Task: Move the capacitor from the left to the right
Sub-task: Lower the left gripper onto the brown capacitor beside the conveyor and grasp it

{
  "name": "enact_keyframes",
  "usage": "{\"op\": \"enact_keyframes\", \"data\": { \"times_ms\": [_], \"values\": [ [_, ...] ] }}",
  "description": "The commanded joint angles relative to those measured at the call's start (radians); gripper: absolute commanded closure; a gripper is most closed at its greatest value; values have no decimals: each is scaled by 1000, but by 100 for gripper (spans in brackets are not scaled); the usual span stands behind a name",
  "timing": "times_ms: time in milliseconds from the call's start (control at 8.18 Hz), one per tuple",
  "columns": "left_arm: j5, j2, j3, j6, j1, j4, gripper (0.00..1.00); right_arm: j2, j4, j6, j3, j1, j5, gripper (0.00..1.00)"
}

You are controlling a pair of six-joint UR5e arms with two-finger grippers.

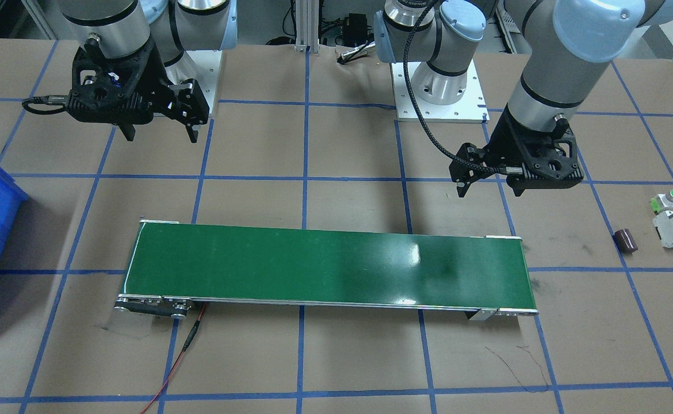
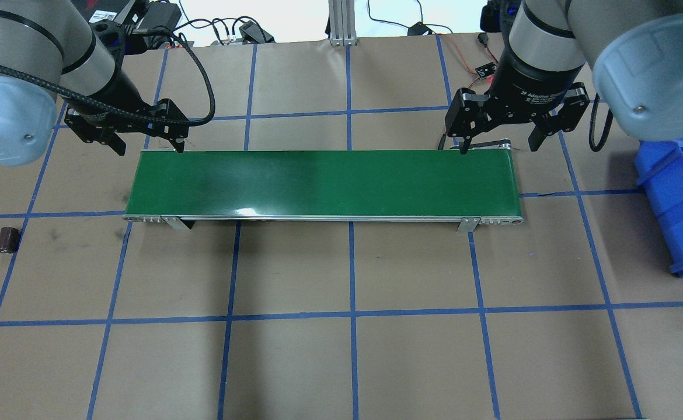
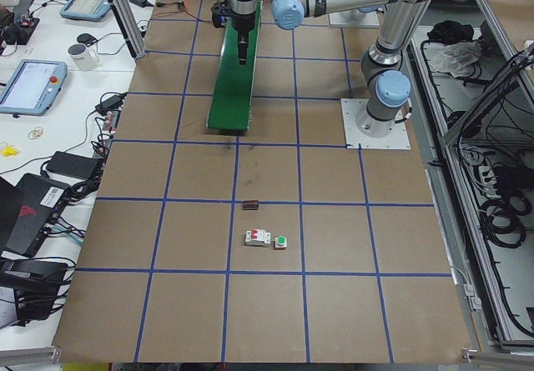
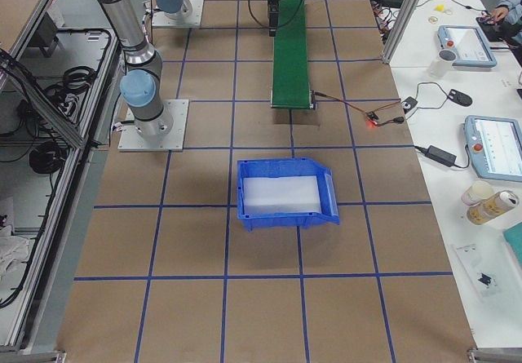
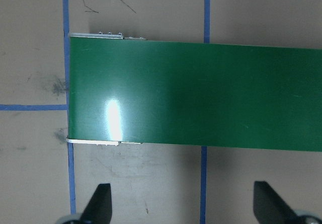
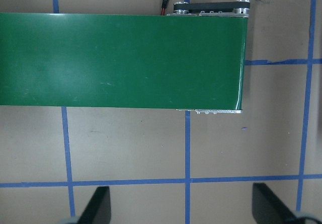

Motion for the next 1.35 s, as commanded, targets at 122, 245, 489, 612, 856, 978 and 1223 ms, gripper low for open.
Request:
{"op": "enact_keyframes", "data": {
  "times_ms": [122, 245, 489, 612, 856, 978, 1223],
  "values": [
    [3, 2, 4, 28, 73, -7, 0, 0, 0, 0, 0, 0, 2, 0],
    [2, -7, 4, 88, 148, -1, 0, 0, 0, 0, 0, 0, 0, 0],
    [0, -47, 7, 239, 282, 23, 0, 0, -2, 0, -2, 0, 2, 0],
    [0, -70, 2, 302, 340, 46, 0, 0, -2, 0, -2, 0, 0, 0],
    [0, -156, -4, 546, 509, 187, 0, -6, 0, 3, 0, 0, 8, 0],
    [-4, -209, -4, 630, 585, 238, 0, -6, -2, 0, 0, 0, 3, 0],
    [0, -314, -4, 673, 643, 278, 0, -5, -2, 1, 0, 0, 10, 0]
  ]
}}
